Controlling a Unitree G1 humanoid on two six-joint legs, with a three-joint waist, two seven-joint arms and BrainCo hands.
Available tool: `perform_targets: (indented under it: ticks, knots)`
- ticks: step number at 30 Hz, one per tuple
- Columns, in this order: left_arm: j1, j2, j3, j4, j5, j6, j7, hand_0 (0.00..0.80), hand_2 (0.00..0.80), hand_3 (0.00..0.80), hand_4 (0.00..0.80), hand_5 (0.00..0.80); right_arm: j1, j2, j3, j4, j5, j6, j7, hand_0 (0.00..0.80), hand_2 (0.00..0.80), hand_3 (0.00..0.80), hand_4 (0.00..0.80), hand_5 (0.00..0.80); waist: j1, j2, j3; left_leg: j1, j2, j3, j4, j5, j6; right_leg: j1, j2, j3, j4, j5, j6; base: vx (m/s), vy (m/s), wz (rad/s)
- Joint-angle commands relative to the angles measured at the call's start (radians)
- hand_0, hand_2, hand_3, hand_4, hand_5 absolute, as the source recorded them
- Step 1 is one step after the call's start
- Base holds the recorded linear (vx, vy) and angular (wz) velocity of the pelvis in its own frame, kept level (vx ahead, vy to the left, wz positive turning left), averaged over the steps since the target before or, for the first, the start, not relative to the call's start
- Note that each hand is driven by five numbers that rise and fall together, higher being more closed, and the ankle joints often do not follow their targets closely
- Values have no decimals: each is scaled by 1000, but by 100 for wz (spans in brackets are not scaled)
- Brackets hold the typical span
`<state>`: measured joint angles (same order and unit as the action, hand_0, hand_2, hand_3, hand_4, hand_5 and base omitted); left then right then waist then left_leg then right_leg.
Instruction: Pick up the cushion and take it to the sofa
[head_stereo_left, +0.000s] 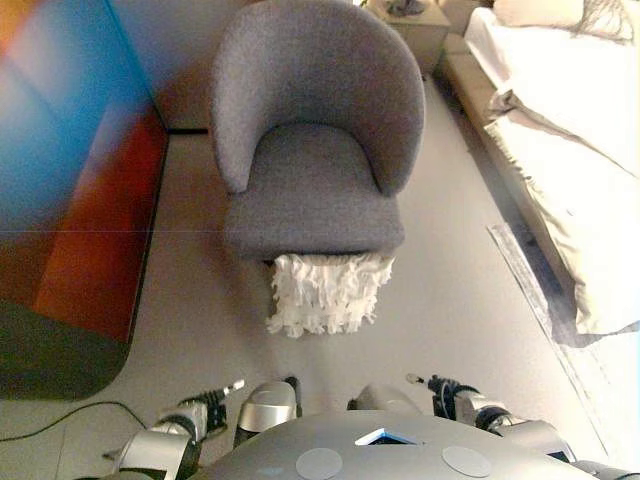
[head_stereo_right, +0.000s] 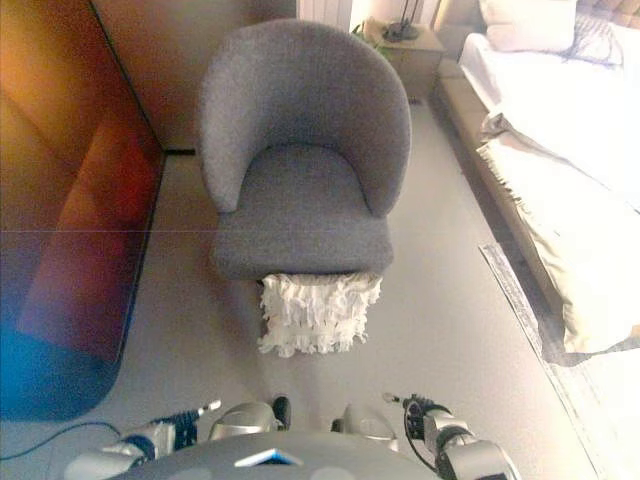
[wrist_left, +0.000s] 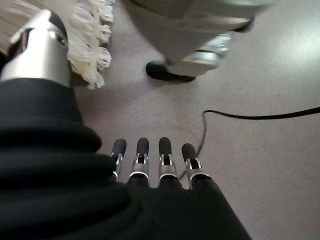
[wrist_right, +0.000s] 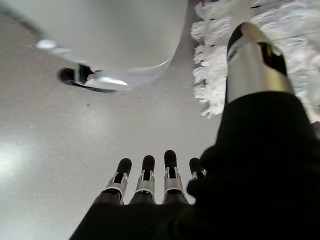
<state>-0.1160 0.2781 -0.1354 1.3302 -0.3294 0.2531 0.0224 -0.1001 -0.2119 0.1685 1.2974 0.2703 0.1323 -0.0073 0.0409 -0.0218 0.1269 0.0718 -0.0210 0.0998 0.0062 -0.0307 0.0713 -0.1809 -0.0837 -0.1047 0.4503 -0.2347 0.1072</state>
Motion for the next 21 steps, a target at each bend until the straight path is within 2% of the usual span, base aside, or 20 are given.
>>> perform_targets:
  ticks: [1,2,3,5,6,7,8,9,10,12,13,15,16,17,18,19,21]
  knots:
    - [-1,-6,12,49,0,32,26,0,0,0,0,0,-3,-35,-3,5,58,-25,-14,0,0,0,0,0,-33,8,7,-23,-32,-85,3,-2,-3,22,-27,-22,-324,322,-17,322,-175,29]
    - [1,-8,14,51,2,31,27,0,0,0,0,0,-1,-36,-5,4,56,-25,-13,0,0,0,0,0,-37,7,10,-11,-32,-88,1,-9,-5,29,-35,-17,-356,344,-12,354,-194,34]
    - [7,-11,18,60,5,24,30,0,0,0,0,0,6,-38,-11,4,52,-25,-11,0,0,0,0,0,-46,4,9,11,-31,-97,-1,-27,-9,28,-56,9,-420,388,2,304,-170,28]
    - [14,-13,17,65,-4,14,33,0,0,0,0,0,13,-39,-21,9,40,-29,-5,0,0,0,0,0,-59,5,7,39,-19,-111,0,-52,-11,32,-70,55,-489,423,12,401,-253,15]
    - [22,-15,19,66,-4,7,37,0,0,0,0,0,22,-36,-31,13,26,-37,-3,0,0,0,0,0,-69,2,3,58,-7,-124,4,-72,-11,39,-79,91,-504,435,19,437,-321,28]
    - [30,-16,20,62,-5,2,41,0,0,0,0,0,26,-32,-35,16,19,-44,-5,0,0,0,0,0,-74,-2,1,74,4,-128,9,-89,-12,41,-84,105,-482,440,19,374,-296,62]
    - [33,-16,21,61,-6,1,43,0,0,0,0,0,28,-31,-36,17,18,-49,-6,0,0,0,0,0,-75,-4,0,82,10,-129,11,-96,-15,44,-85,106,-484,441,20,369,-337,71]
    - [40,-17,27,59,-8,-6,48,0,0,0,0,0,35,-26,-36,17,12,-58,-10,0,0,0,0,0,-75,-12,-11,112,34,-129,10,-111,-33,68,-88,86,-515,442,27,373,-369,63]
    - [44,-20,34,62,-11,-14,51,0,0,0,0,0,35,-25,-33,15,3,-59,-14,0,0,0,0,0,-73,-18,-22,124,59,-118,20,-118,-50,84,-88,71,-508,430,21,380,-386,34]
    - [51,-27,50,62,-10,-31,60,0,0,0,0,0,31,-28,-30,19,-13,-60,-13,0,0,0,0,0,-75,-26,-32,140,99,-109,67,-131,-75,93,-75,71,-480,405,4,325,-341,10]
    - [58,-30,59,59,-1,-47,51,0,0,0,0,0,29,-33,-25,15,-27,-58,-11,0,0,0,0,0,-75,-29,-39,135,133,-96,141,-91,-96,94,-63,64,-462,386,-15,309,-345,-7]
    - [63,-36,58,57,17,-81,35,0,0,0,0,0,27,-47,-9,5,-38,-50,-5,0,0,0,0,0,-69,-35,-37,44,169,-70,316,13,-117,121,-42,52,-458,360,-50,200,-339,-5]
    - [58,-44,45,44,0,-91,48,0,0,0,0,0,21,-55,-4,2,-36,-46,-6,0,0,0,0,0,-53,-46,-27,-57,164,-53,426,42,-109,155,-37,36,-473,349,-70,131,-327,6]
    - [51,-52,34,34,-22,-89,68,0,0,0,0,0,14,-61,0,1,-28,-43,-7,0,0,0,0,0,-39,-48,-19,-115,140,-50,442,37,-101,179,-36,17,-485,342,-73,112,-246,6]
    - [46,-58,22,30,-48,-88,86,0,0,0,0,0,5,-70,2,0,-23,-42,-4,0,0,0,0,0,-26,-44,-10,-143,110,-50,416,24,-97,200,-35,1,-495,333,-72,105,-112,14]
    - [43,-60,15,30,-66,-88,97,0,0,0,0,0,-6,-75,3,4,-22,-43,-1,0,0,0,0,0,-18,-36,-2,-141,93,-31,351,15,-99,215,-32,-17,-502,323,-67,126,-52,13]
    - [40,-61,15,32,-85,-86,106,0,0,0,0,0,-16,-78,1,14,-16,-46,-7,0,0,0,0,0,-11,-24,7,-135,83,1,252,30,-107,236,-25,-46,-512,308,-66,123,-1,14]
